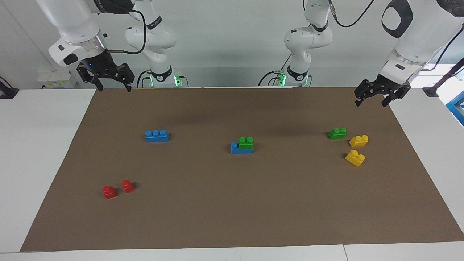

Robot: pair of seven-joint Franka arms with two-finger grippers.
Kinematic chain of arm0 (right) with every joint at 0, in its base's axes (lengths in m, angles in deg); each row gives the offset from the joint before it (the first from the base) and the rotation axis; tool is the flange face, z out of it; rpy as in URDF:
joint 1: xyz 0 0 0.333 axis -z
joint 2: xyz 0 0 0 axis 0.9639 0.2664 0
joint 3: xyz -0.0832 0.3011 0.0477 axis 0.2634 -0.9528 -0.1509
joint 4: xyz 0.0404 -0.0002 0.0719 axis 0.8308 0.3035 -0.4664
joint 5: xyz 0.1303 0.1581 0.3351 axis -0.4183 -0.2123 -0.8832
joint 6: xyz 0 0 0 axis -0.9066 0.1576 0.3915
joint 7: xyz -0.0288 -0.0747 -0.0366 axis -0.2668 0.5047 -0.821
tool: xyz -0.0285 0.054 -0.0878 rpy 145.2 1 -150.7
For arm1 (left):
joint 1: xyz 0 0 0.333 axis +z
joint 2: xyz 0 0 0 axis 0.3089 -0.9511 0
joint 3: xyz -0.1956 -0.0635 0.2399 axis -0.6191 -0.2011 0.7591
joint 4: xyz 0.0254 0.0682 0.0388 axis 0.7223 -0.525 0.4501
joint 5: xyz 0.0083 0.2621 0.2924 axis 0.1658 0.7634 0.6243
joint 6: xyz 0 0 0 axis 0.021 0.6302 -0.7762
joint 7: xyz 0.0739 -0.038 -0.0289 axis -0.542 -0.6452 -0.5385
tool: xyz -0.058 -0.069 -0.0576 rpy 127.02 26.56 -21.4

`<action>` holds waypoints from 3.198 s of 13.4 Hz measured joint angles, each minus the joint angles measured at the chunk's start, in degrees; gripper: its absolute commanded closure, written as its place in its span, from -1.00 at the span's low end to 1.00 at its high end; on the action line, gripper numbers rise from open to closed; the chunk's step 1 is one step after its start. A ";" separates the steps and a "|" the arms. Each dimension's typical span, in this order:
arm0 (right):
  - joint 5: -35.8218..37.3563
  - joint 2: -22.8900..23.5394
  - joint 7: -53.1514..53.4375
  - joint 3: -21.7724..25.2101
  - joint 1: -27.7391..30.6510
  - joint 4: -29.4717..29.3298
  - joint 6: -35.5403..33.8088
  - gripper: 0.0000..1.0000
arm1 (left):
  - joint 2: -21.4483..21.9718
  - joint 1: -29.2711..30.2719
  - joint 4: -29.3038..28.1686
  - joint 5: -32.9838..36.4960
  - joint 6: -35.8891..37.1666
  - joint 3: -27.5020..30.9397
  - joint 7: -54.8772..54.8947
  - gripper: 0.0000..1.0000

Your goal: Remove green block with left arm and hold with right

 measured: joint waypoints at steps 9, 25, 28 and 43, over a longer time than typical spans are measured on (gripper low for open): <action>0.00 -0.63 0.02 0.24 0.44 0.22 -0.39 -0.97 | 0.00 0.00 0.00 -0.31 0.00 0.00 -0.03 -1.00; -24.43 2.49 65.49 0.22 -1.16 10.66 9.88 -0.85 | -0.09 -10.33 -0.95 -4.62 -3.35 -0.23 -68.39 -1.00; -30.55 4.46 67.00 0.13 -3.45 14.83 14.81 -0.85 | 0.08 -13.24 -2.55 -4.62 -3.97 -0.26 -79.49 -1.00; -40.06 15.24 75.65 0.01 -14.86 18.89 35.60 -0.85 | 0.92 -30.12 -13.30 -4.62 -17.45 -0.43 -116.24 -1.00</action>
